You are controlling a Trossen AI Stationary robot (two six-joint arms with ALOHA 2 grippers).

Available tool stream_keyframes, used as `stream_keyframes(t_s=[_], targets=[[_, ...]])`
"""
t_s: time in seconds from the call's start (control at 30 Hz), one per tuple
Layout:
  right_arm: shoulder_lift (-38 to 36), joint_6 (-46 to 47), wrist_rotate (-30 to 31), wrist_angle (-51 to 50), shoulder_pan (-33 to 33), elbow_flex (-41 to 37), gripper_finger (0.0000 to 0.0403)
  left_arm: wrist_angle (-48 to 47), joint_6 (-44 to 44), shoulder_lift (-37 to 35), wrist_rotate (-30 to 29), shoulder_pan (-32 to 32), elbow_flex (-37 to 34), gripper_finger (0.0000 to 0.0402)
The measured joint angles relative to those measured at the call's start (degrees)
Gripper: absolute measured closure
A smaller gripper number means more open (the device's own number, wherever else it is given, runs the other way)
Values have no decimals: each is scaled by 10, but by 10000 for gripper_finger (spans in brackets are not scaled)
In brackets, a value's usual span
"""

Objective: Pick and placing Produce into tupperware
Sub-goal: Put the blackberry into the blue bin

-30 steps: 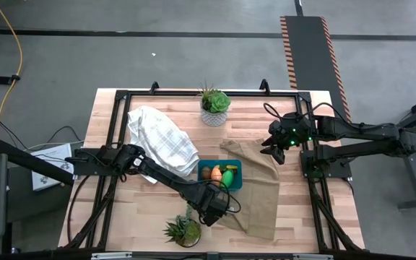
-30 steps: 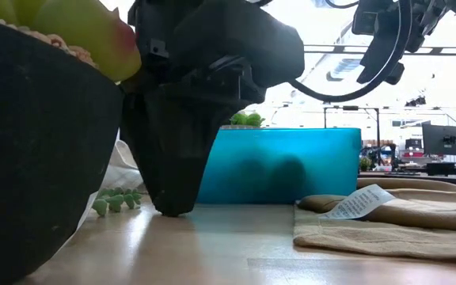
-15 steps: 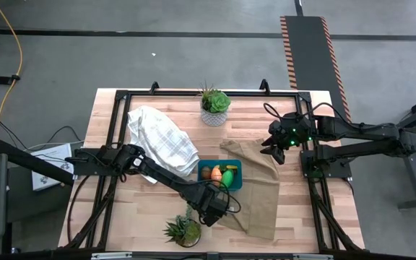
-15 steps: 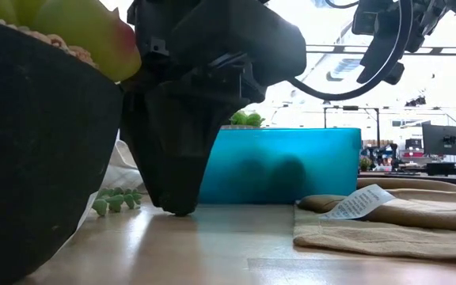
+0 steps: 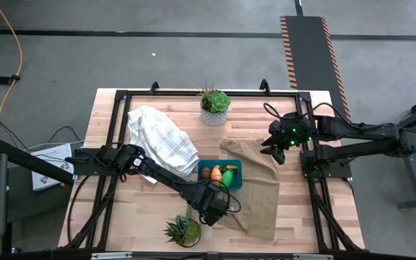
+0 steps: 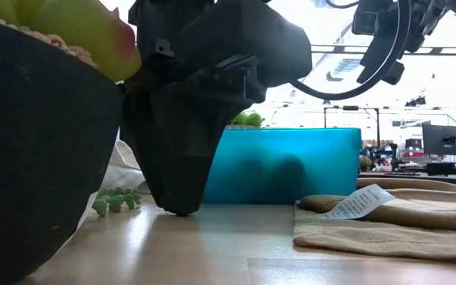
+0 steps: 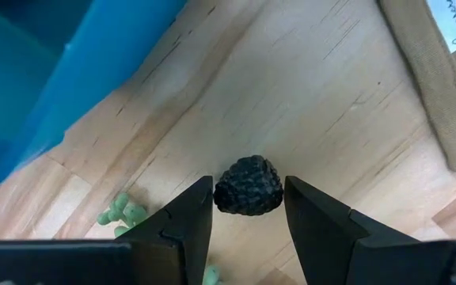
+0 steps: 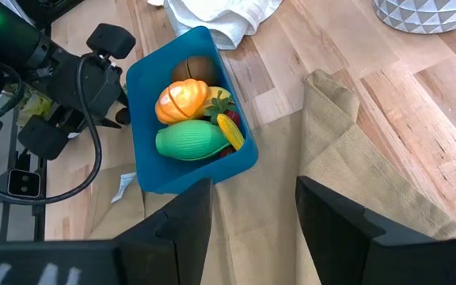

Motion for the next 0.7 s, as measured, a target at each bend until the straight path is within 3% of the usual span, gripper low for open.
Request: stream_keyframes(t_s=[0.7], targets=[[0,0,0,0,0,0,229,9,-5,0,-9,0,0,289]])
